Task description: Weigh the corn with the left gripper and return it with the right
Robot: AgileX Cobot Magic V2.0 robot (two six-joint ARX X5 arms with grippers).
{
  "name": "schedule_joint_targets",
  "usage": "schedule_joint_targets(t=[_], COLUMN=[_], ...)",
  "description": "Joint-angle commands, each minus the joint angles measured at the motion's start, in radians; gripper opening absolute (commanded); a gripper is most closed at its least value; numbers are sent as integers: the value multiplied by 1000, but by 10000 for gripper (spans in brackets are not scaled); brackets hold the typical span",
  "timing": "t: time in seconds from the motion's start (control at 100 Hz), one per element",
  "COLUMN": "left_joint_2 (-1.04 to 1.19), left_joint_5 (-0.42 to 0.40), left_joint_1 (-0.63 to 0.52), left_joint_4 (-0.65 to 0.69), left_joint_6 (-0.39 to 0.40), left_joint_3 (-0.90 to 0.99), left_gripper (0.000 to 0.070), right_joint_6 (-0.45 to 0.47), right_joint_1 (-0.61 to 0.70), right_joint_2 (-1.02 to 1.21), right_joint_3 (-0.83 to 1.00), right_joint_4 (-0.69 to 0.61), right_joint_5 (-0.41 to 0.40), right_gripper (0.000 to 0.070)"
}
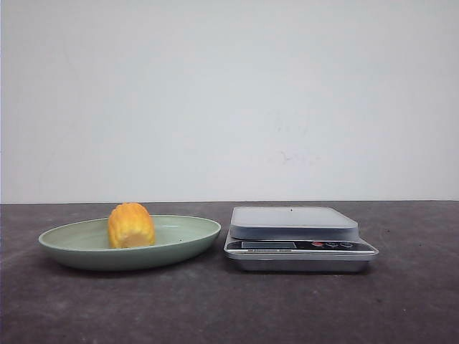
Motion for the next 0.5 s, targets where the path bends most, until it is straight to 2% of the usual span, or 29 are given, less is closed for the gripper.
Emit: schedule_joint_targets(t=[0.0,0.18,0.26,0.49], left_joint_2=[-2,-2,-2,-2], left_joint_5=[1,1,1,1], left_joint_1=[1,1,1,1], left_joint_4=[-3,-3,-3,-3], left_joint_6=[11,11,11,11], left_joint_3=[-18,-18,-18,-18], left_gripper=[0,0,0,0], right_joint_6=[-9,39,46,43], right_joint_1=[-1,0,0,0], right_joint_2=[0,0,0,0], right_joint_3=[-45,-159,-161,-161], right_joint_4=[30,57,5,-6], right_joint_5=[1,0,2,-2], right_gripper=[8,7,7,7])
